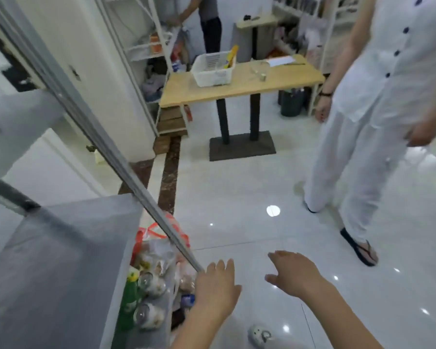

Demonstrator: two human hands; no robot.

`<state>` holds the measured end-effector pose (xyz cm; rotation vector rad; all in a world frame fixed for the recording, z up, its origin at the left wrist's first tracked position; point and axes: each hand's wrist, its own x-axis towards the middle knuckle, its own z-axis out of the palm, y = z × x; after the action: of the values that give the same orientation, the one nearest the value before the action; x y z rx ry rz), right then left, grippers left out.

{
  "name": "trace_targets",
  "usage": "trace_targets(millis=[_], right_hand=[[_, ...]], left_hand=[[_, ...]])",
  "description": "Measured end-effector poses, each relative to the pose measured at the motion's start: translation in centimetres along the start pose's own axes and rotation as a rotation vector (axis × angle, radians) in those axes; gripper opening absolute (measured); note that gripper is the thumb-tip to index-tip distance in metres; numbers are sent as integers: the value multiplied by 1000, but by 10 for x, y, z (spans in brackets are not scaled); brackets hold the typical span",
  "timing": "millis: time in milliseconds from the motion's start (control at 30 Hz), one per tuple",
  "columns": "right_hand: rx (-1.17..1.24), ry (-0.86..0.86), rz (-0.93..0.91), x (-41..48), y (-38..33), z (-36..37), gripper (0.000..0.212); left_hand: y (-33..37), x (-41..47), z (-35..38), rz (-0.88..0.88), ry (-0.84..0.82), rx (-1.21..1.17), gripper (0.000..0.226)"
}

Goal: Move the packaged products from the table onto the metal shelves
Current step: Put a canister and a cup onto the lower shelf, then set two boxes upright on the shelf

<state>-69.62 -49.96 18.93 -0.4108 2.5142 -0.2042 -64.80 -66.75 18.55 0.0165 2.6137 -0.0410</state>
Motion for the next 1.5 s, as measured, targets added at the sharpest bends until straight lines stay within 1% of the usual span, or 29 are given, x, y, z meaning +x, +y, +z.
trace_targets(millis=[133,200,367,467,567,667,767,867,1000,1067,1133,1200,1267,1333,1433,1500], right_hand=[[165,27,236,-71,30,52,52],[250,31,363,-112,44,74,51],[425,122,675,-221,85,117,58],[523,219,864,-294,107,146,56],[602,305,1029,-370,126,180,56],[663,389,1171,-452,144,218,53],[716,433,1305,-539,161,261,48],[794,445,1428,-614,169,307,57],[891,459,1546,-684,176,353,53],[935,461,1570,-703,184,366,54],[950,459,1568,-716,200,375,52],[933,471,1536,-722,224,378,53],[916,454,1494,-724,253,374,61],[897,425,1457,-725,285,366,66],[799,410,1404,-724,333,349,66],[752,434,1391,-722,362,336,67]], left_hand=[[45,-9,28,247,-97,93,65],[75,-19,41,375,-120,147,64],[168,-62,56,695,-117,288,66],[234,-97,60,876,-74,375,67],[306,-143,71,1054,-4,426,66],[381,-205,96,1204,44,457,65],[447,-282,134,1344,37,482,61],[495,-350,173,1474,-20,529,63],[545,-403,197,1539,-31,616,64],[569,-409,196,1547,1,606,66],[594,-404,191,1533,68,553,69],[618,-389,184,1485,157,486,73],[639,-371,178,1427,250,441,75],[655,-352,175,1367,299,406,80],[673,-329,175,1290,286,351,93],[680,-318,178,1254,265,333,97]])
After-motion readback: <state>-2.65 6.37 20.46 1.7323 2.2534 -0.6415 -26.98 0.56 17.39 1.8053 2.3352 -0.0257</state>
